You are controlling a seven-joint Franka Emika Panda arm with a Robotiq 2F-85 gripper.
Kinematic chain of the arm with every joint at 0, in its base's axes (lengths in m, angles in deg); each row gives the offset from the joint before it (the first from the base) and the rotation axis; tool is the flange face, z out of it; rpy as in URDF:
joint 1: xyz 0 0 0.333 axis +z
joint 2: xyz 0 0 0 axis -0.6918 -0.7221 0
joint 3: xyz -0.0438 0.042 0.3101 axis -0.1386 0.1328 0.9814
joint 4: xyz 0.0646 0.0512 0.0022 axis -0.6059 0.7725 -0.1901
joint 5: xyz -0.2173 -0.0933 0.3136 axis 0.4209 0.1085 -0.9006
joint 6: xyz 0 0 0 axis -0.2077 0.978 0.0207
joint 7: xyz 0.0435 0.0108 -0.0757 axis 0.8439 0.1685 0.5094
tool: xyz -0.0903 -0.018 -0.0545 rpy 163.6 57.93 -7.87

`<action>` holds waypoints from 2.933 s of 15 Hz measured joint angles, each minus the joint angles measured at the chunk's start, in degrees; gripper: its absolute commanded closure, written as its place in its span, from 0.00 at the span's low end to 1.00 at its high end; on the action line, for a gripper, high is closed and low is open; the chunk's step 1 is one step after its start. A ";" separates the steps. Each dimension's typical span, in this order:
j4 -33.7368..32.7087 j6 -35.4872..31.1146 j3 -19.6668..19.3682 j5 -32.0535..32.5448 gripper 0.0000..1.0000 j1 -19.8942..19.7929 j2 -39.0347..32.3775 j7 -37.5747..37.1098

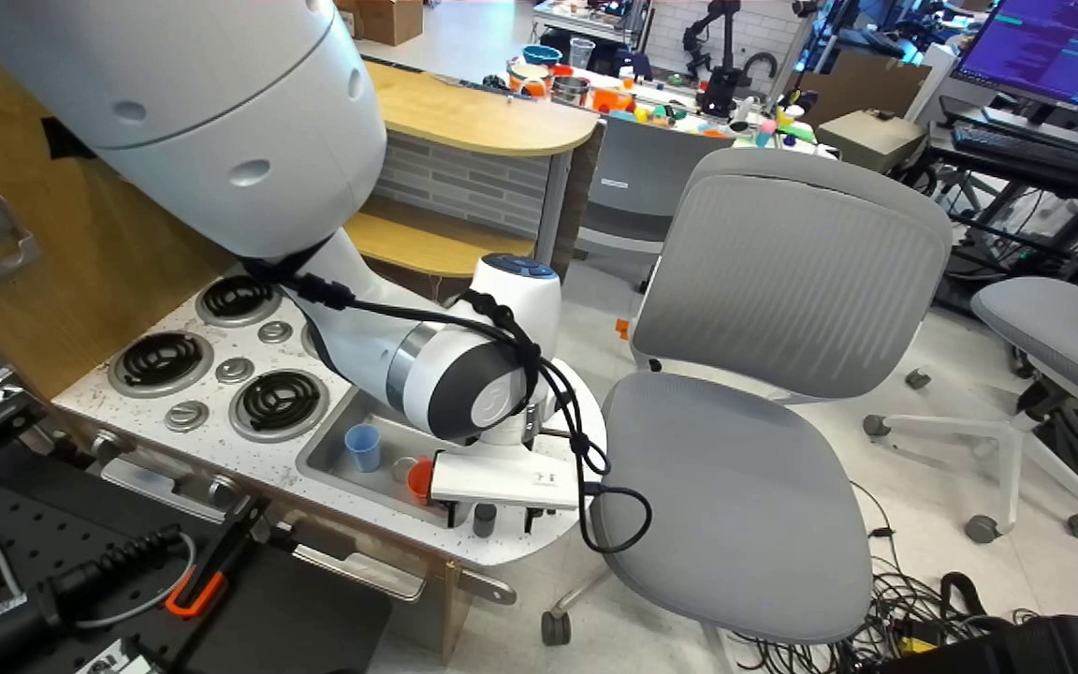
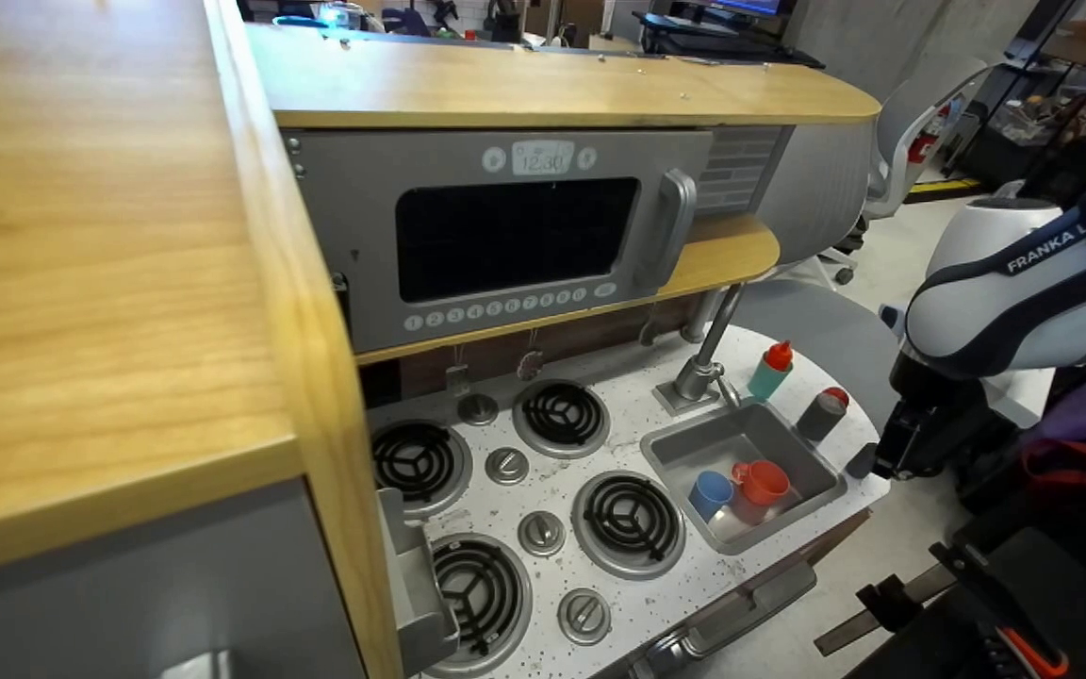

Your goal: Put the grey thing in the orange cup

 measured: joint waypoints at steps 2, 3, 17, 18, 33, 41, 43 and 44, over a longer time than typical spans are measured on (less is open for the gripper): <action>-0.82 0.00 0.00 0.00 0.00 0.26 -0.80 -0.61; -1.25 0.00 0.00 0.00 0.00 0.40 -1.19 -0.86; -6.41 3.05 -0.08 0.00 0.92 1.71 -4.63 -8.06; -6.59 3.18 -0.08 0.00 0.92 1.70 -4.62 -8.45; -4.38 8.04 6.07 -0.58 0.92 2.01 0.43 -8.76; -7.33 10.22 6.23 -0.42 0.92 6.51 -1.98 -8.76; -8.61 11.58 6.23 -0.39 0.92 7.25 -2.71 -8.76; -9.35 12.32 6.22 -0.37 0.92 7.46 -3.18 -8.76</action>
